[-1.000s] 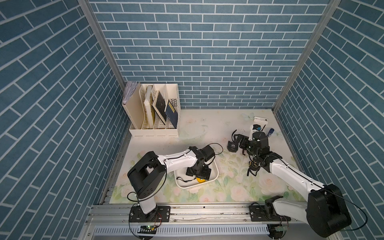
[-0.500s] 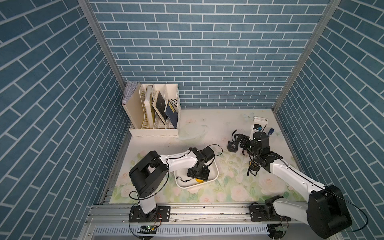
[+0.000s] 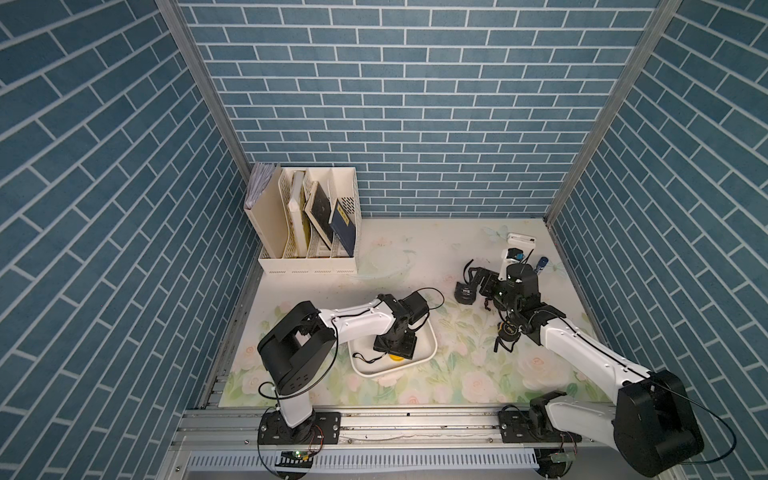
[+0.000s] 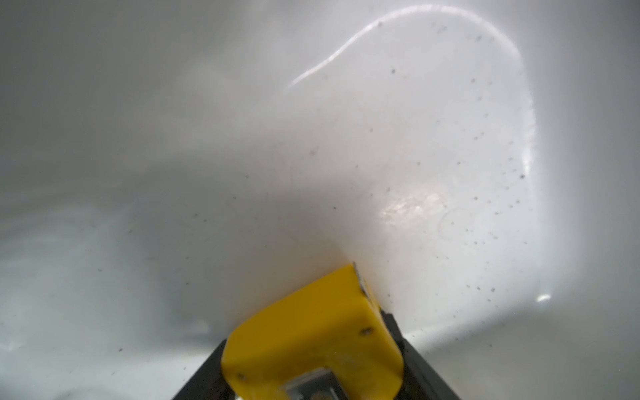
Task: Take the tape measure out of the storage box
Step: Pick up the tape measure from the storage box.
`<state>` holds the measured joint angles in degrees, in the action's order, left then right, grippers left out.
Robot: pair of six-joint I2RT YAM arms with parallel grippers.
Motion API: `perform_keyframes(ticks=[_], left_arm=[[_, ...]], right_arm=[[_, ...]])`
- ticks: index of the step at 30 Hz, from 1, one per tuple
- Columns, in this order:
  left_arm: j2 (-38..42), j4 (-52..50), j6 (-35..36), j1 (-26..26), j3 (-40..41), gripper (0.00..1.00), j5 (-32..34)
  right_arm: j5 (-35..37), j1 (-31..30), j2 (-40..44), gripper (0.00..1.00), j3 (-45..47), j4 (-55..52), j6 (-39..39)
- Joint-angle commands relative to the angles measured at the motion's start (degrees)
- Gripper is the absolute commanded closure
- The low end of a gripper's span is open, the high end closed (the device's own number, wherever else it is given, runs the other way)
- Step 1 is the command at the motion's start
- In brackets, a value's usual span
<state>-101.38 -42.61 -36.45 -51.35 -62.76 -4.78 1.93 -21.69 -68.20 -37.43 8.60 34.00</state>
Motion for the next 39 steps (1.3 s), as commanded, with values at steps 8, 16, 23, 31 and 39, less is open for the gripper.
perform_keyframes(ticks=[8, 16, 23, 31, 39], left_arm=[[-0.92, -1.81, -0.34, 1.96, -4.62, 0.53, 7.78], [0.76, -2.55, -0.99, 2.31, -4.58, 0.56, 7.6], [3.59, -3.83, -0.83, 2.3, -8.14, 0.56, 8.51], [6.28, -5.36, -0.81, 3.25, -13.28, 0.56, 8.36], [11.83, 0.1, -2.42, 6.69, -10.75, 0.56, 1.35]], right_arm=[[-0.09, 0.18, 0.27, 0.0, 0.33, 1.33, -1.65], [-0.52, 0.18, 0.09, 0.0, 0.34, 1.24, -1.65], [-1.39, 0.21, -0.36, 0.0, 0.38, 1.68, -1.78], [-2.56, 0.16, 1.73, 0.0, 1.4, 1.59, -2.62], [-4.03, 0.19, 5.01, 0.01, 3.92, 2.76, -3.28]])
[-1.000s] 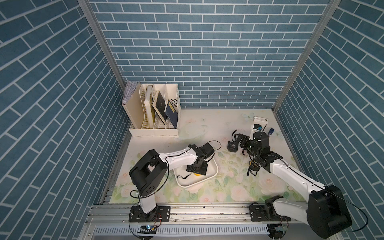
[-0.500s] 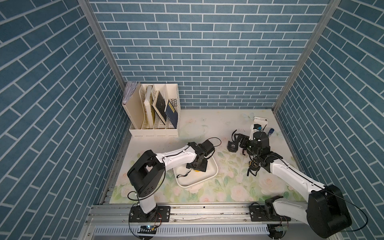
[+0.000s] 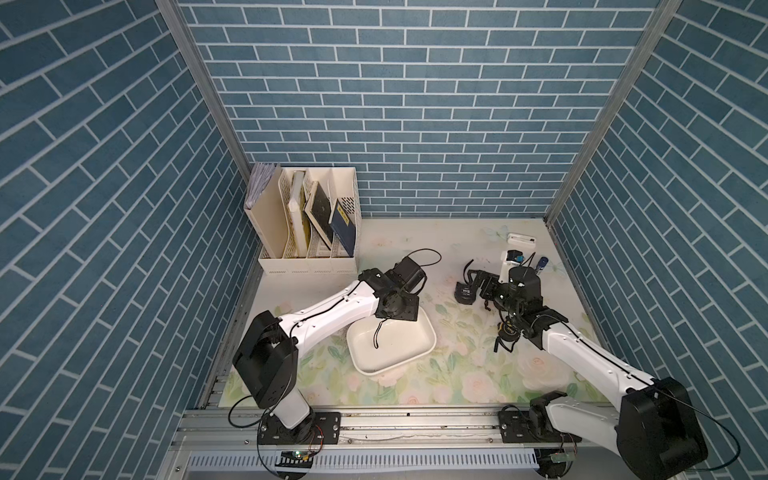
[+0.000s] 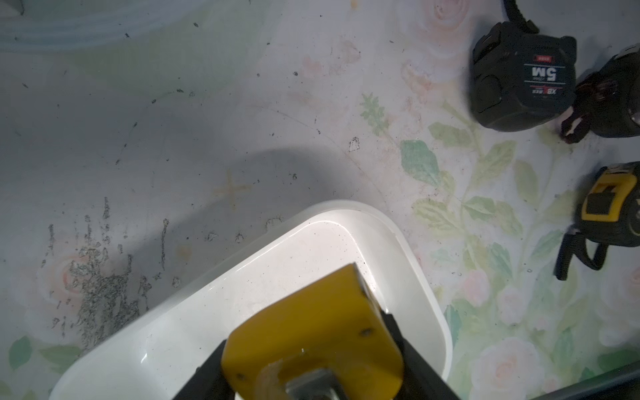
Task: Take the tape measure out of the storage box
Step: Pick up the tape measure from the storage box.
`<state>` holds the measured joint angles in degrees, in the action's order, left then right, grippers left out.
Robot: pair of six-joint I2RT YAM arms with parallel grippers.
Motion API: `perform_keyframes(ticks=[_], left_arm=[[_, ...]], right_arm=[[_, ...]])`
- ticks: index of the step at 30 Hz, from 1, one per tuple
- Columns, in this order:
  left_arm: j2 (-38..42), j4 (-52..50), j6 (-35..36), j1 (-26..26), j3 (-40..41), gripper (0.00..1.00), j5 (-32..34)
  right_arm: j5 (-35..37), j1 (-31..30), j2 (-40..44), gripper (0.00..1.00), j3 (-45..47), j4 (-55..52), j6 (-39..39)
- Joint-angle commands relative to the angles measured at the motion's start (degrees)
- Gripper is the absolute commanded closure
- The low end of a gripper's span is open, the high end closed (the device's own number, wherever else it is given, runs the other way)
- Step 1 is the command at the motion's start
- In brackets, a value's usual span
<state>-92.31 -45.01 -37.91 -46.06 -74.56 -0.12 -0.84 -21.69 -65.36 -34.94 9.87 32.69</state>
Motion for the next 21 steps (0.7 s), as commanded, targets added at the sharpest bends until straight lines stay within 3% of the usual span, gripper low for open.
perform_keyframes(ticks=[1, 7, 14, 21], left_arm=[[3.98, 4.53, -1.27, 2.19, 1.7, 0.56, -5.32], [9.53, 14.95, -2.51, 6.39, 3.07, 0.57, -13.73], [10.13, 21.13, -3.81, 8.18, 1.88, 0.57, -17.67], [7.72, 28.94, -7.87, 8.89, 1.01, 0.58, -21.45]], right_arm=[[-1.77, 0.16, 2.71, 0.01, 1.83, 1.73, -2.17], [-8.31, 0.16, 5.96, 0.01, 5.19, 5.55, -3.36], [-17.85, -0.78, 9.27, 0.03, 9.35, 13.39, -3.86], [-18.02, -5.65, 11.96, 0.06, 11.5, 18.68, -5.34]])
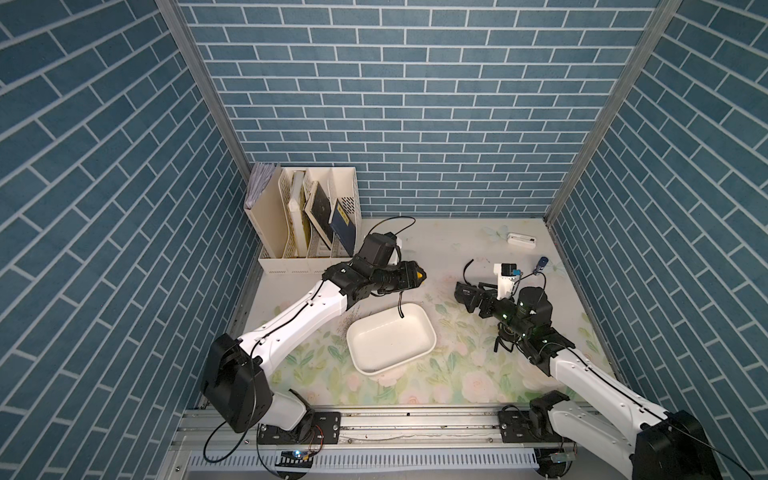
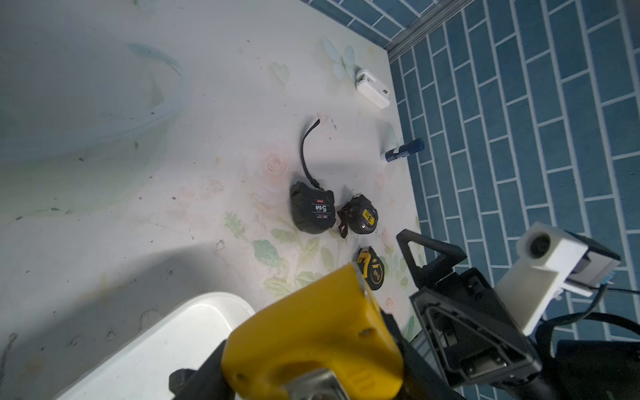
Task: Take the tape measure out of the storage box
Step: Pick up the tape measure from the storage box.
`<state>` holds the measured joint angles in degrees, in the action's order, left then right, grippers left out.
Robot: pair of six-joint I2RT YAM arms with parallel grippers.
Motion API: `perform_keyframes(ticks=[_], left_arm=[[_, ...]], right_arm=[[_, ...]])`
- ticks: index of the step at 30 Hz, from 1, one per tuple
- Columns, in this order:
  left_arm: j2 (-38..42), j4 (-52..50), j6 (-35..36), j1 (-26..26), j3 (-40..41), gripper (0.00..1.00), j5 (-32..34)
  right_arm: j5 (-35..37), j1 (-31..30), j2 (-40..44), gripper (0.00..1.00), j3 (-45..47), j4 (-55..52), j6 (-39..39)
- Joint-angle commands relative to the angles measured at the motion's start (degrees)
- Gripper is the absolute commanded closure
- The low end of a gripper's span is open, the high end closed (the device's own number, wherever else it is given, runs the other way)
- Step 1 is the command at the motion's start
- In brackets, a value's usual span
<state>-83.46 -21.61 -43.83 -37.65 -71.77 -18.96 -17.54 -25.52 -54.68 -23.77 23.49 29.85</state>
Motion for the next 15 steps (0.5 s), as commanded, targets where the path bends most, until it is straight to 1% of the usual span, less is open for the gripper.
perform_keyframes(ticks=[1, 3, 7, 9, 15], left_arm=[[-1.34, 6.69, -2.46, 0.47, -1.85, 0.59, -3.13], [-1.66, 8.59, -3.57, 0.56, -1.98, 0.62, -3.31], [-2.03, 13.75, -5.95, 0.49, -1.32, 0.62, -4.42], [-1.85, 15.44, -6.8, 0.49, -0.67, 0.62, -4.59], [-1.53, 15.59, -7.5, 0.52, -0.26, 0.61, -4.7]], right_arm=[[-0.8, -2.97, 1.53, 0.07, 0.7, 5.99, -2.51], [0.05, -5.21, 1.76, 0.07, 1.88, 8.88, -1.76], [3.38, -9.66, 0.71, 0.07, 2.09, 12.69, -2.21], [3.98, -10.67, -0.26, 0.07, 1.65, 13.83, -2.59], [5.86, -13.2, -4.12, 0.07, -0.06, 16.78, -5.03]])
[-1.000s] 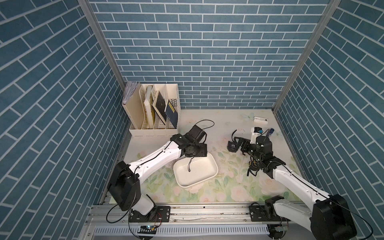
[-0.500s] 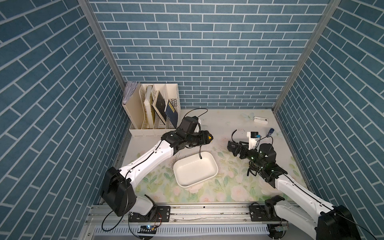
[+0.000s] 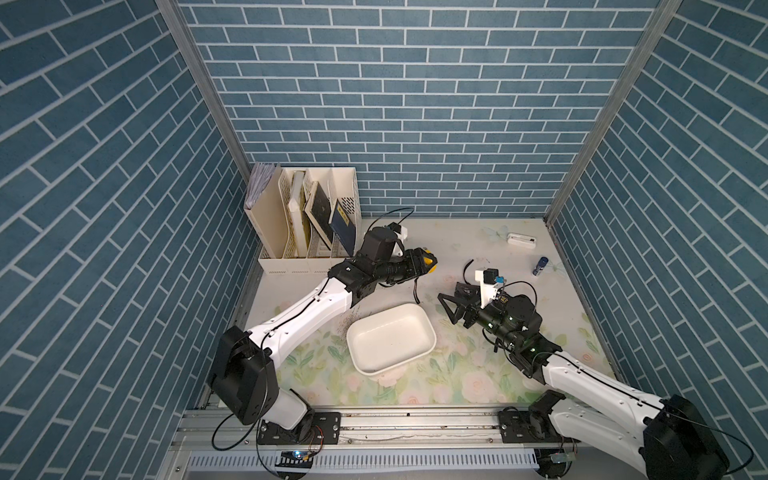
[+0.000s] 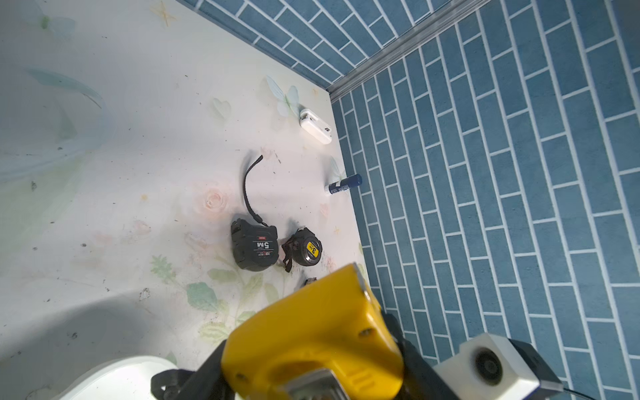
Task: Take the tape measure out of the storage box
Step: Pick up the tape measure from the storage box.
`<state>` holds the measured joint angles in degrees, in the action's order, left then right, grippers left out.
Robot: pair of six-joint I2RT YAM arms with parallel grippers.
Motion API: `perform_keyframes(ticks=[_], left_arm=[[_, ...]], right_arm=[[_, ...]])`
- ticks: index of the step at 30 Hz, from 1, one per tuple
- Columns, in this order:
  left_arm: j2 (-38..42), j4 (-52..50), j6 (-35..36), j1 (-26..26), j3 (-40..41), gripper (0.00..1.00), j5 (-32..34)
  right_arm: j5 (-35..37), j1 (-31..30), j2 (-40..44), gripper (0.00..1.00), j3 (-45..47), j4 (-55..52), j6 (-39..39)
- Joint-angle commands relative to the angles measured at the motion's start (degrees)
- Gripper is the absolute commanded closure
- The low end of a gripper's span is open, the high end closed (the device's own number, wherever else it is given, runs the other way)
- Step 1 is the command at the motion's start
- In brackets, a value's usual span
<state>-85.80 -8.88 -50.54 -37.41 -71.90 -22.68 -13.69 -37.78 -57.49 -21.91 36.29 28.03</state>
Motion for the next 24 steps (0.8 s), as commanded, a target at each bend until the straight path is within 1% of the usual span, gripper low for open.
perform_keyframes(ticks=[1, 7, 19, 24], left_arm=[[0.98, 2.56, -0.93, 0.27, -0.08, 0.61, -0.82], [1.76, 2.13, -1.04, 0.3, 0.61, 0.6, -0.53], [1.78, 2.27, -2.1, 0.3, 0.88, 0.59, -0.53], [2.26, 2.65, -2.59, 0.28, 1.55, 0.59, -0.35]], right_arm=[[2.45, -1.3, -2.09, 0.07, -2.37, 4.81, -3.7], [4.08, -3.44, -7.87, 0.07, -6.39, 8.39, -7.29], [10.5, -6.92, -15.06, 0.08, -8.45, 16.54, -12.91], [11.97, -8.11, -17.46, 0.13, -8.9, 19.6, -13.84]])
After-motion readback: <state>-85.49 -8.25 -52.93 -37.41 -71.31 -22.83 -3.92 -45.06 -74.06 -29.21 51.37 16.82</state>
